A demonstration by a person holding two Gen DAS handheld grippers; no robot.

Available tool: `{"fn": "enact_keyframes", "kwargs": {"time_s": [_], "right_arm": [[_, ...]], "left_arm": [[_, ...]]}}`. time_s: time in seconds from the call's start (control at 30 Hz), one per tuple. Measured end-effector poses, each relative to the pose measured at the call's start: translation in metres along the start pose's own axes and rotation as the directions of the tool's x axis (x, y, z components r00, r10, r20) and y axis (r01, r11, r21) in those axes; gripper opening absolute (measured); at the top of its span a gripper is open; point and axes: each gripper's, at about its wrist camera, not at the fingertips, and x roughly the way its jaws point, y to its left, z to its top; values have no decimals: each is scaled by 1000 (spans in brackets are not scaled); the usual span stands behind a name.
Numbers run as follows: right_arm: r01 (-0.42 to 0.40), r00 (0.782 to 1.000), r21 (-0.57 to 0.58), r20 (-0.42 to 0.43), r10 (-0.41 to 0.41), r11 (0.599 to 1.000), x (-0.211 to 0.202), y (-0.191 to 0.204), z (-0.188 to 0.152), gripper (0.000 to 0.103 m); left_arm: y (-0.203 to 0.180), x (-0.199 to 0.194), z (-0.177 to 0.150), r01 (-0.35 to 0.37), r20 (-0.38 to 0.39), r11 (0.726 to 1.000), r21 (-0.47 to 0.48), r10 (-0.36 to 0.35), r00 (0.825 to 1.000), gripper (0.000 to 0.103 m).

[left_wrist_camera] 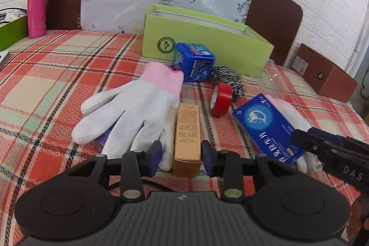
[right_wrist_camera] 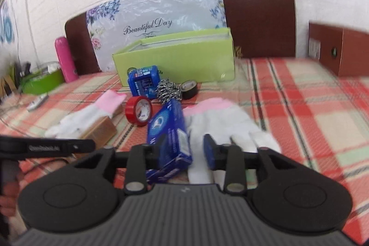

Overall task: Organize objects
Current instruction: 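Grasp the tan tube box with left tool while right tool holds blue box, then carry tan box into lime box with left tool while right tool carries blue box in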

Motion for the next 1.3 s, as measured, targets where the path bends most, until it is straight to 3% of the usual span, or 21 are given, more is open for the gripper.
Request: {"fn": "enact_keyframes", "kwargs": {"time_s": [0.1, 0.23, 0.4, 0.47, 0.53, 0.77, 0.93, 1.17, 1.3], "right_arm": [[-31, 1000, -26, 1, 31, 999, 2, 9, 0, 53], [-5, 1000, -96, -24, 3, 995, 12, 21, -5, 53], [14, 1000, -150, -10, -16, 989, 10, 27, -9, 53], [17, 1000, -155, -5, -18, 988, 10, 28, -8, 53], [9, 1000, -155, -4, -10, 988, 11, 29, -8, 53], [-8, 999, -162, -35, 2, 987, 16, 30, -14, 53], [-13, 998, -189, -60, 2, 982, 26, 34, -15, 55], [-13, 996, -261, -90, -11, 965, 46, 45, -14, 59], [27, 996, -352, -73, -56, 936, 51, 59, -16, 64]], "left_arm": [[-7, -1, 4, 29, 11, 999, 29, -29, 1000, 40], [-14, 4, 6, 31, 4, 998, 49, -31, 1000, 40], [-14, -12, 9, 0, 67, 999, 43, -3, 998, 46], [-13, -15, 12, 29, 75, 999, 35, -31, 997, 47], [-15, -9, 14, 70, 53, 997, 35, -72, 996, 47], [-20, 30, 8, 58, -31, 997, 51, -56, 998, 46], [-16, 32, 7, 45, -27, 997, 68, -43, 999, 35], [-13, 32, 7, 34, -28, 997, 75, -32, 999, 34], [-14, 30, 6, 40, -30, 996, 80, -37, 999, 34]]}}
